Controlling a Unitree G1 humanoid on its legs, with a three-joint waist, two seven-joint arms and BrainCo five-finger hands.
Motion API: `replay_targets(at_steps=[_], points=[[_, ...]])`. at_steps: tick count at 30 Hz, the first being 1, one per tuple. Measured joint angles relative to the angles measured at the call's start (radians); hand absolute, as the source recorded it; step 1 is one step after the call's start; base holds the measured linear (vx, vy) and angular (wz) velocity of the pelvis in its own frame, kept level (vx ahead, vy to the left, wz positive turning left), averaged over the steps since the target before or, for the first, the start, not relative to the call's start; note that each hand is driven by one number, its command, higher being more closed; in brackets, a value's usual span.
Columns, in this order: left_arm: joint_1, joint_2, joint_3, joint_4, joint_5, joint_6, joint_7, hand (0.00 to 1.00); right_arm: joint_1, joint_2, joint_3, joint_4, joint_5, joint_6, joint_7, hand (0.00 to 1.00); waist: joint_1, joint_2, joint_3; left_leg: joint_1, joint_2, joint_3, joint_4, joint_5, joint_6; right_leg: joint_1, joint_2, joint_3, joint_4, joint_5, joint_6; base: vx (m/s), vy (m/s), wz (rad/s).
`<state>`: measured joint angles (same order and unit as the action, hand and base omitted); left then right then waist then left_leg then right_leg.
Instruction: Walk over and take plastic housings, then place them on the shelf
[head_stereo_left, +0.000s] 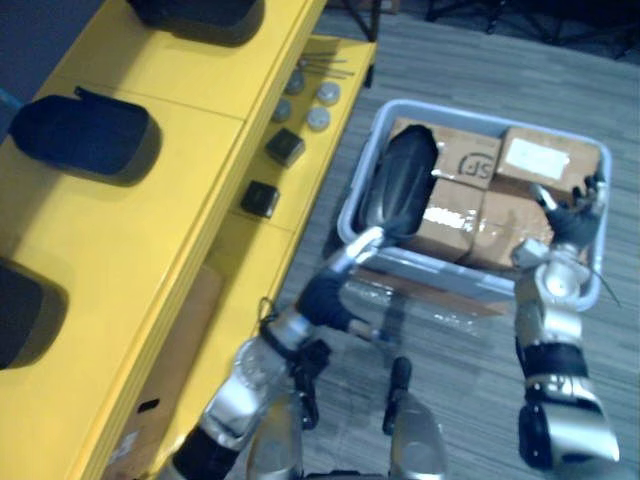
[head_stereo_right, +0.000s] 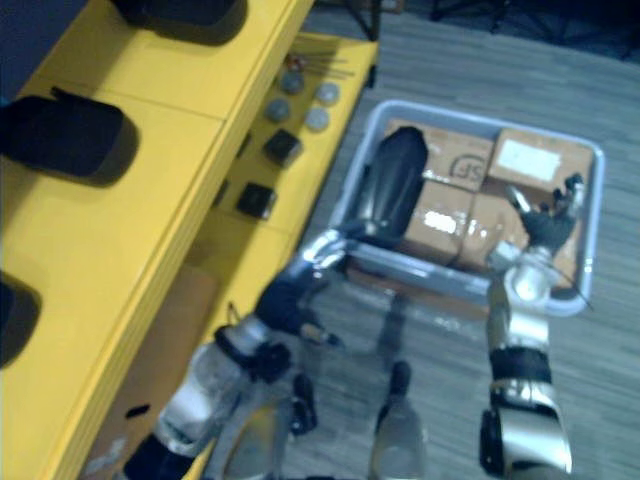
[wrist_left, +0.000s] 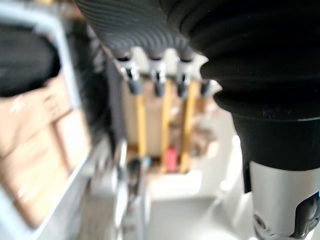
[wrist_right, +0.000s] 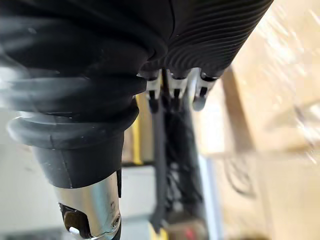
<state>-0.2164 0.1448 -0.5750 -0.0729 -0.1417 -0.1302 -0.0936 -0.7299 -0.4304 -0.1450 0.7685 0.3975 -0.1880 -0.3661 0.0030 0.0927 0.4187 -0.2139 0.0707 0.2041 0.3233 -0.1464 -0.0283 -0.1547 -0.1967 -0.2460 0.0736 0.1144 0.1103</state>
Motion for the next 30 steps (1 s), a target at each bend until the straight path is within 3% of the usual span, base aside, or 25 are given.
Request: replay_targets(at_steps=[2, 4, 6, 8, 11, 15, 20, 23, 30], points=[[-0.015, -0.030, 0.003, 0.147, 0.041, 0.046, 0.086, 0.00, -0.072, -0.021, 0.027, 0.080, 0.001, 0.012, 0.004, 0.00, 0.014, 0.008, 0.006, -0.006, -0.001, -0.005, 0.001, 0.002, 0.001, 0.000, 0.000, -0.004, -0.003, 0.001, 0.001, -0.05, 0.009, 0.10], [-0.016, -0.036, 0.031, 0.305, 0.043, 0.087, 0.216, 0.00, -0.136, -0.060, 0.065, 0.140, 0.002, 0.020, 0.018, 0.00, 0.017, 0.019, 0.018, -0.036, -0.005, -0.039, 0.008, 0.010, 0.002, -0.004, -0.002, -0.038, -0.005, 0.002, 0.001, -0.05, -0.001, 0.34], [0.000, -0.036, 0.070, 0.400, 0.036, 0.091, 0.279, 0.00, -0.175, -0.082, 0.075, 0.183, 0.001, 0.041, 0.016, 0.00, 0.038, 0.022, 0.031, -0.053, -0.006, -0.056, 0.013, 0.016, 0.001, -0.009, -0.001, -0.056, -0.005, 0.003, -0.001, -0.03, -0.009, 0.30], [0.024, -0.036, 0.111, 0.520, 0.032, 0.089, 0.326, 0.00, -0.229, -0.103, 0.106, 0.248, -0.010, 0.091, -0.014, 0.00, 0.081, 0.028, 0.038, -0.071, -0.004, -0.069, 0.024, 0.018, 0.001, -0.019, 0.001, -0.069, 0.001, 0.004, -0.002, -0.02, -0.006, 0.20], [0.058, -0.036, 0.139, 0.660, 0.034, 0.066, 0.358, 0.00, -0.290, -0.105, 0.122, 0.317, -0.035, 0.174, -0.120, 0.00, 0.108, 0.042, 0.044, -0.094, -0.014, -0.106, 0.036, 0.021, 0.004, -0.018, -0.007, -0.105, 0.011, 0.004, -0.002, -0.02, 0.028, 0.32], [0.128, -0.043, 0.173, 0.779, 0.031, 0.024, 0.388, 0.00, -0.308, -0.109, 0.123, 0.352, -0.051, 0.251, -0.224, 0.00, 0.148, 0.047, 0.047, -0.101, -0.030, -0.115, 0.037, 0.023, 0.008, -0.019, -0.025, -0.116, 0.020, 0.002, -0.002, -0.02, 0.051, 0.15], [0.157, -0.050, 0.250, 0.862, -0.011, -0.074, 0.395, 0.00, -0.308, -0.136, 0.122, 0.364, -0.070, 0.347, -0.271, 0.00, 0.153, 0.081, 0.064, -0.104, -0.055, -0.136, 0.036, 0.032, 0.021, -0.018, -0.055, -0.145, 0.056, -0.023, 0.007, -0.05, 0.059, 0.17], [0.163, -0.051, 0.267, 0.883, -0.024, -0.124, 0.381, 0.00, -0.306, -0.152, 0.122, 0.395, -0.071, 0.399, -0.309, 0.00, 0.155, 0.088, 0.068, -0.113, -0.055, -0.141, 0.032, 0.034, 0.021, -0.022, -0.057, -0.158, 0.055, -0.024, 0.008, -0.04, 0.027, 0.06], [0.179, -0.060, 0.297, 0.905, -0.059, -0.188, 0.342, 0.00, -0.306, -0.199, 0.109, 0.395, -0.099, 0.405, -0.448, 0.00, 0.155, 0.096, 0.072, -0.114, -0.054, -0.140, 0.013, 0.046, 0.017, -0.034, -0.060, -0.157, 0.055, -0.024, 0.008, 0.00, 0.017, 0.00]])
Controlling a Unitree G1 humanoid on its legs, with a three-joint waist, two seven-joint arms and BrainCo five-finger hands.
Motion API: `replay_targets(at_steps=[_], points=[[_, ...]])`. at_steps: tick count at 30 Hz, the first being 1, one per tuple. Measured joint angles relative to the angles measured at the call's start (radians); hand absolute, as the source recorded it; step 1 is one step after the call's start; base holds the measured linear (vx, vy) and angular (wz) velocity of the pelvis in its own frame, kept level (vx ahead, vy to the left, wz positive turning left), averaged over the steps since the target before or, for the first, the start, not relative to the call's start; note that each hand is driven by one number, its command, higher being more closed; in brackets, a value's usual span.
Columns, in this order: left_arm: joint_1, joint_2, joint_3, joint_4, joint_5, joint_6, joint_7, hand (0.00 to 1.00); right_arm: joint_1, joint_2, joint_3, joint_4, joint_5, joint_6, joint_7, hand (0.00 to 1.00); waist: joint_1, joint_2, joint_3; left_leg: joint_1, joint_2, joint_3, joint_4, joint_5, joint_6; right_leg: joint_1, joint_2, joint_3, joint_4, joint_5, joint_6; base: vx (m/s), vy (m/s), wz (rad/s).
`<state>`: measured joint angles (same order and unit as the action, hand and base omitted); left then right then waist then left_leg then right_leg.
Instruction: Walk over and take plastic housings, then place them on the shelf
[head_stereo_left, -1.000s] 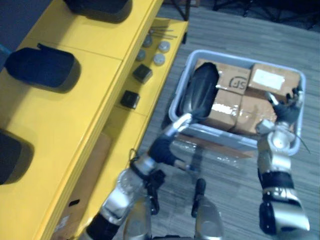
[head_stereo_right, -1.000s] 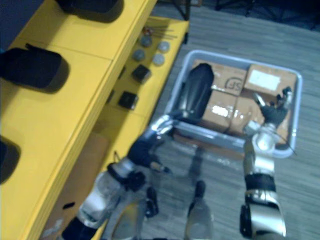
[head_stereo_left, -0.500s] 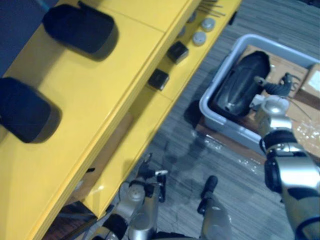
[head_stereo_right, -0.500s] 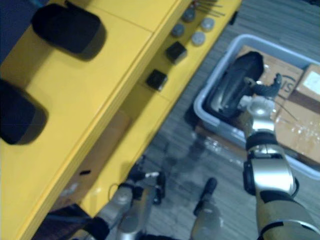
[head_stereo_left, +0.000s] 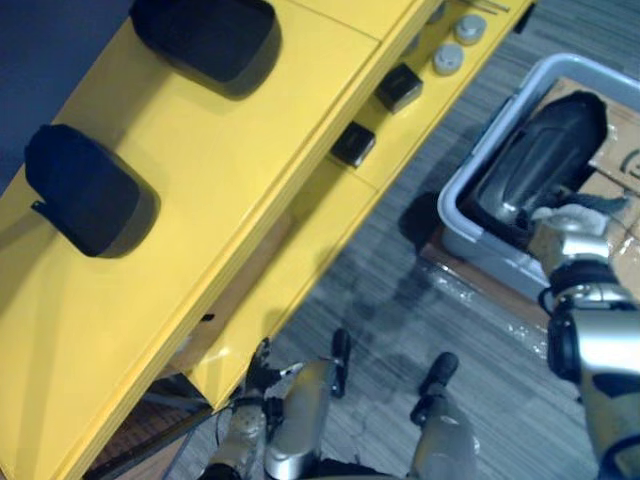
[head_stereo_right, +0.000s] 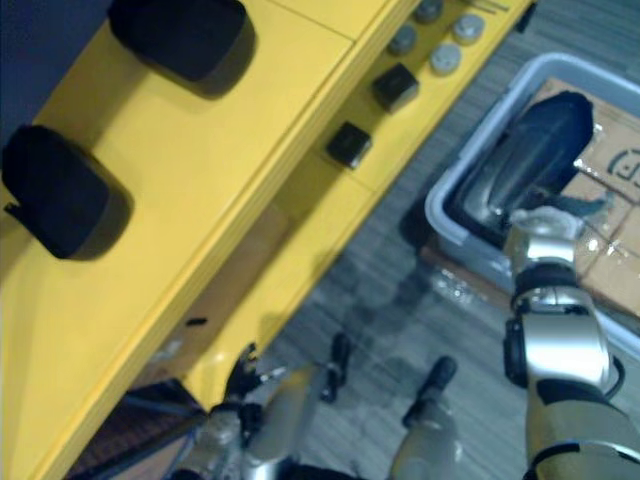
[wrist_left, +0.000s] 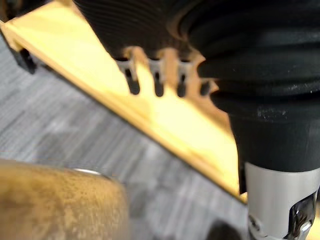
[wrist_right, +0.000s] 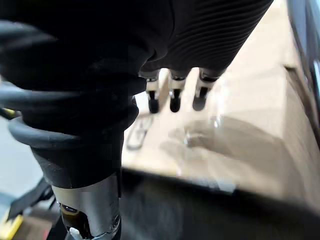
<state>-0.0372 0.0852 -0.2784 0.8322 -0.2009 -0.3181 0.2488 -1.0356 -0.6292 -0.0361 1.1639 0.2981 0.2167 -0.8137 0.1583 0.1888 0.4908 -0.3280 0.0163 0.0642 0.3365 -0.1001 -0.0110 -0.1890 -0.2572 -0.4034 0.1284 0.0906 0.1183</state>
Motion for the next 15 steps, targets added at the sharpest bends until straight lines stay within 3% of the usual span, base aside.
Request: replay_targets(at_steps=[6, 15], points=[[0.009, -0.006, 0.002, 0.014, -0.085, -0.014, -0.031, 0.00, 0.010, -0.036, -0.003, 0.000, 0.001, 0.027, -0.008, 0.00, -0.004, 0.000, 0.000, 0.015, 0.000, 0.005, -0.017, 0.002, -0.001, 0.001, 0.000, 0.008, 0.002, -0.002, -0.002, 0.02, 0.010, -0.03], [0.030, -0.012, 0.001, 0.013, -0.156, -0.030, -0.046, 0.00, 0.012, -0.050, -0.003, 0.082, -0.021, 0.076, 0.169, 0.00, -0.003, 0.005, 0.000, 0.036, -0.007, 0.003, -0.055, 0.025, -0.004, -0.004, -0.011, 0.002, 0.025, -0.024, -0.002, -0.01, 0.013, 0.02]])
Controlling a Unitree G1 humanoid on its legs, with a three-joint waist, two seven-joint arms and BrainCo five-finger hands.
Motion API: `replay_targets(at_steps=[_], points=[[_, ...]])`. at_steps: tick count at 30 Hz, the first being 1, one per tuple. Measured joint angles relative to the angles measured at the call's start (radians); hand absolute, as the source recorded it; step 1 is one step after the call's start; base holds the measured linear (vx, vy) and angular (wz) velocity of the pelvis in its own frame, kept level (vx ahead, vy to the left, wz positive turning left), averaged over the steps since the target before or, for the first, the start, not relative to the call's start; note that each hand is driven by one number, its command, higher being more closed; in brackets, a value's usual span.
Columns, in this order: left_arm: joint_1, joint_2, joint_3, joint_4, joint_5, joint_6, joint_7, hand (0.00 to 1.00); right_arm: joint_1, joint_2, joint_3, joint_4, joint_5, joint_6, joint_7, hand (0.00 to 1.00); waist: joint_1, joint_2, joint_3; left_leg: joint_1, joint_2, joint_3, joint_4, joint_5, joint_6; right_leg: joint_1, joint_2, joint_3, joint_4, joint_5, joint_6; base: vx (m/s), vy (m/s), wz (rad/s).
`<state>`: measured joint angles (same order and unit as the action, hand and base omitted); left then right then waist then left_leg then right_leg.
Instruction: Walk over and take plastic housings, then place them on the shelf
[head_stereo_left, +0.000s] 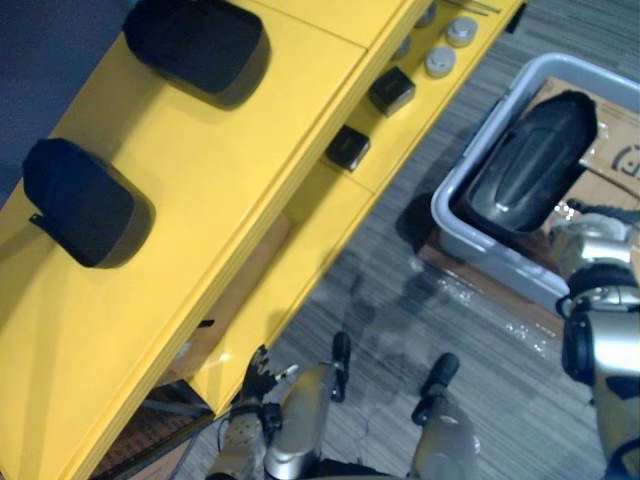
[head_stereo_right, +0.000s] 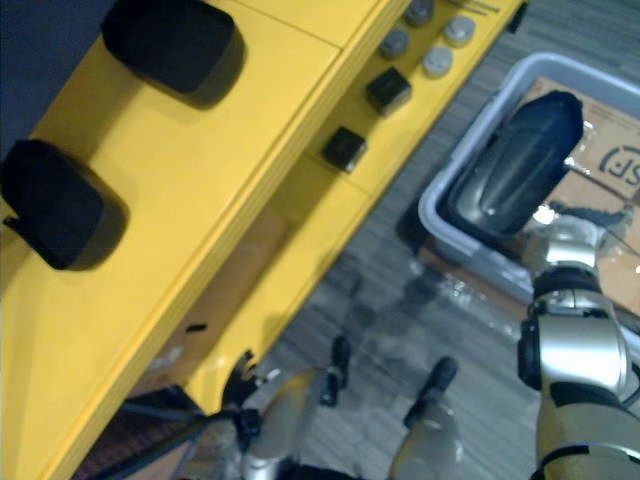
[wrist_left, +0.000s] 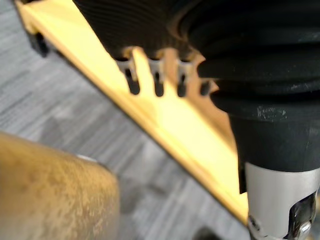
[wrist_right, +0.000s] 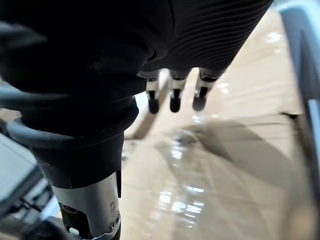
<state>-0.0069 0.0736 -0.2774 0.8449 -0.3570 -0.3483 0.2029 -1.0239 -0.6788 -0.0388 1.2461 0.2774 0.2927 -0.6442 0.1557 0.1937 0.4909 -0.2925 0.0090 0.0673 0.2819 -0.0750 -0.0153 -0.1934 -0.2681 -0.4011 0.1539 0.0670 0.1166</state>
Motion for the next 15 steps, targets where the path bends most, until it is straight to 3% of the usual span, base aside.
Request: replay_targets(at_steps=[5, 15], points=[[0.001, -0.008, -0.001, -0.001, -0.031, 0.000, -0.031, 0.00, -0.007, -0.065, 0.005, 0.016, -0.045, 0.001, 0.029, 0.00, 0.024, 0.026, 0.001, -0.016, -0.007, -0.014, -0.013, 0.015, 0.000, -0.020, -0.009, -0.015, 0.021, -0.008, -0.001, -0.01, 0.009, 0.09], [0.001, -0.008, 0.002, -0.002, -0.040, -0.012, -0.067, 0.00, -0.064, -0.087, 0.026, -0.022, -0.058, -0.013, -0.206, 0.00, 0.039, 0.031, -0.003, -0.042, -0.009, -0.032, -0.009, 0.021, -0.001, -0.034, -0.010, -0.036, 0.022, -0.009, -0.002, 0.00, 0.007, 0.06]])
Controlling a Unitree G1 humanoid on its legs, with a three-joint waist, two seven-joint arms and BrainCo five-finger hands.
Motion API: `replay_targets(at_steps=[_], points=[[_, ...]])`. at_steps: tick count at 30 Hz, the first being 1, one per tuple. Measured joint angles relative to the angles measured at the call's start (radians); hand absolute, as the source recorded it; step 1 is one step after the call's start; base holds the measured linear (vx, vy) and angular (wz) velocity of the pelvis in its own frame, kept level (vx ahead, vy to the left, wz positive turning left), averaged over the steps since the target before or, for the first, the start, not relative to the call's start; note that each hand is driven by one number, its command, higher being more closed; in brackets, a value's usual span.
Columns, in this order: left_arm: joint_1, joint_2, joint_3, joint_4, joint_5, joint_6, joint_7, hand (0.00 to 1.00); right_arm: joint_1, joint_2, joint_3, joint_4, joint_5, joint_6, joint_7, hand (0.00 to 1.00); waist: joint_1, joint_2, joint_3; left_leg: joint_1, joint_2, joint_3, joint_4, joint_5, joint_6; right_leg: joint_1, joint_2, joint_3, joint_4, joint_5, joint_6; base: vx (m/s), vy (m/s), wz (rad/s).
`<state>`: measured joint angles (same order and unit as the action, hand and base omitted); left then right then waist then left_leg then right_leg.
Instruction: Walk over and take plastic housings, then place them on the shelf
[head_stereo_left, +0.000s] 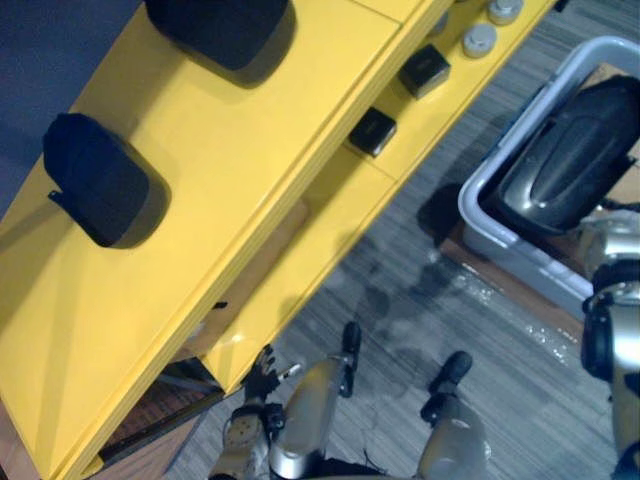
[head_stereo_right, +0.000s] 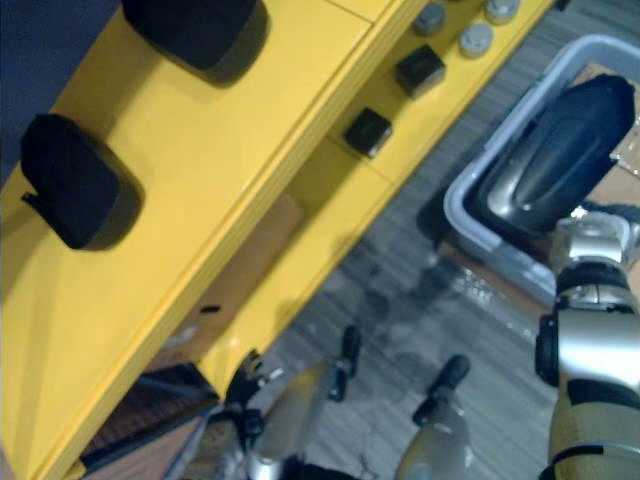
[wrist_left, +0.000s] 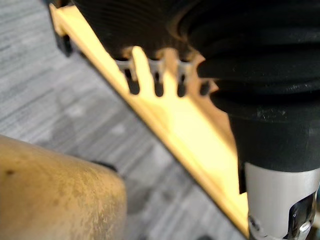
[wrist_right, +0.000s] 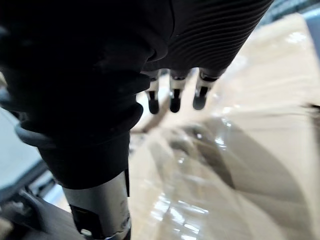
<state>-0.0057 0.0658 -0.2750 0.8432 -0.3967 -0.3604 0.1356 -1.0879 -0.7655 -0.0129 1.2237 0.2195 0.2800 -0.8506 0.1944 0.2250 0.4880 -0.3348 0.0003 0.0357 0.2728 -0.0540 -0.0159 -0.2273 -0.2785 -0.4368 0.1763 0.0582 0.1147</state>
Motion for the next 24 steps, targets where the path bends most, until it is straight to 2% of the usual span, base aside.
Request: replay_targets(at_steps=[4, 10, 13, 15, 17, 24], points=[[0.006, 0.000, 0.019, -0.001, 0.000, 0.000, -0.029, 0.00, -0.010, -0.024, -0.004, 0.000, 0.000, -0.013, -0.067, 0.00, -0.004, -0.001, 0.000, 0.002, 0.002, -0.001, 0.012, -0.002, 0.000, 0.008, 0.001, -0.001, 0.004, -0.001, -0.002, 0.00, 0.000, 0.00], [0.043, 0.005, 0.027, -0.023, -0.037, 0.001, -0.037, 0.00, -0.026, -0.056, -0.008, -0.024, -0.001, -0.077, -0.135, 0.00, -0.024, -0.004, 0.003, 0.042, 0.008, 0.007, 0.016, -0.006, 0.001, 0.043, 0.005, 0.005, 0.003, -0.006, -0.006, -0.04, 0.012, -0.06], [0.055, 0.007, 0.028, -0.036, -0.065, 0.014, -0.042, 0.00, -0.031, -0.080, -0.019, -0.081, -0.030, -0.121, -0.134, 0.00, -0.029, -0.005, 0.004, 0.057, 0.016, 0.023, 0.012, -0.006, 0.000, 0.048, 0.013, 0.022, -0.004, -0.007, -0.009, -0.04, 0.006, -0.16], [0.057, 0.008, 0.027, -0.036, -0.068, 0.027, -0.044, 0.00, -0.037, -0.080, -0.017, -0.091, -0.030, -0.138, -0.106, 0.00, -0.035, -0.005, 0.003, 0.068, 0.018, 0.027, 0.007, -0.006, 0.000, 0.055, 0.015, 0.026, -0.011, -0.007, -0.009, -0.02, 0.005, -0.14], [0.057, 0.010, 0.027, -0.036, -0.069, 0.037, -0.053, 0.00, -0.037, -0.077, 0.002, -0.114, -0.028, -0.156, 0.001, 0.00, -0.042, -0.005, 0.003, 0.072, 0.021, 0.028, -0.011, 0.002, -0.007, 0.052, 0.019, 0.024, -0.015, -0.003, -0.003, 0.00, -0.002, -0.02], [0.054, 0.009, 0.028, -0.036, -0.069, 0.031, -0.080, 0.00, -0.030, -0.024, 0.047, -0.105, -0.014, -0.142, 0.157, 0.00, -0.028, -0.004, 0.003, 0.062, 0.022, 0.023, -0.026, 0.007, -0.009, 0.041, 0.020, 0.016, -0.014, -0.002, -0.004, 0.04, 0.001, 0.04]])
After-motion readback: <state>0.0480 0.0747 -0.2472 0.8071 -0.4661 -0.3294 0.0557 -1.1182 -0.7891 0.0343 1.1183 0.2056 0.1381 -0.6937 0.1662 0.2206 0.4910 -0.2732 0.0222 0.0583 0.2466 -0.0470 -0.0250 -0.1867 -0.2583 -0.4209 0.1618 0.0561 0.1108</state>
